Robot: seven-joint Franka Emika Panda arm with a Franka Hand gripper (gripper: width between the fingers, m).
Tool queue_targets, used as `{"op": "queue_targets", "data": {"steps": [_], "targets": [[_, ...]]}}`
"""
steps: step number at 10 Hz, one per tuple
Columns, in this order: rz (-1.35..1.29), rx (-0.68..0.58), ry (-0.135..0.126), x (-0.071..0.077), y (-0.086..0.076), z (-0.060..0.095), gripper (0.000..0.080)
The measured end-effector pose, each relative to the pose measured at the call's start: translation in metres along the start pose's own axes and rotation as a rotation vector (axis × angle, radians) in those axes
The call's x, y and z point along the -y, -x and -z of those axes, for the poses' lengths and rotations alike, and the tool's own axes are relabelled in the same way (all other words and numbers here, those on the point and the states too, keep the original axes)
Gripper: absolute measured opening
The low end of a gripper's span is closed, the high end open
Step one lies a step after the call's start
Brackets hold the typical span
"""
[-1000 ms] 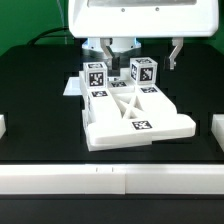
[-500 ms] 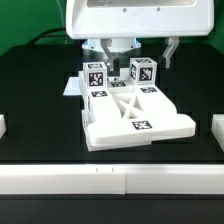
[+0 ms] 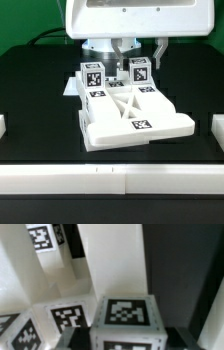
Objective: Assemble chair
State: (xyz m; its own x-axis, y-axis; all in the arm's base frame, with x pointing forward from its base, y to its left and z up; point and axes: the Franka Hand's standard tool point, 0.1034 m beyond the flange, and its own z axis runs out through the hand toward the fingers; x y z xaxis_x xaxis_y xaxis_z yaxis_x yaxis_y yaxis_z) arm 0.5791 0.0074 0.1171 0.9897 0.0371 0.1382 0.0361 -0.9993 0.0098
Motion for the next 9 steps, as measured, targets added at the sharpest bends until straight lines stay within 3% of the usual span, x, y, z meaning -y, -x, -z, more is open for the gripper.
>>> {"op": "queue_targets", "data": {"steps": [9], "targets": [[-0.622,-0.001,-0.004,0.0008,-0.0005,0.0003,0.0287]]}}
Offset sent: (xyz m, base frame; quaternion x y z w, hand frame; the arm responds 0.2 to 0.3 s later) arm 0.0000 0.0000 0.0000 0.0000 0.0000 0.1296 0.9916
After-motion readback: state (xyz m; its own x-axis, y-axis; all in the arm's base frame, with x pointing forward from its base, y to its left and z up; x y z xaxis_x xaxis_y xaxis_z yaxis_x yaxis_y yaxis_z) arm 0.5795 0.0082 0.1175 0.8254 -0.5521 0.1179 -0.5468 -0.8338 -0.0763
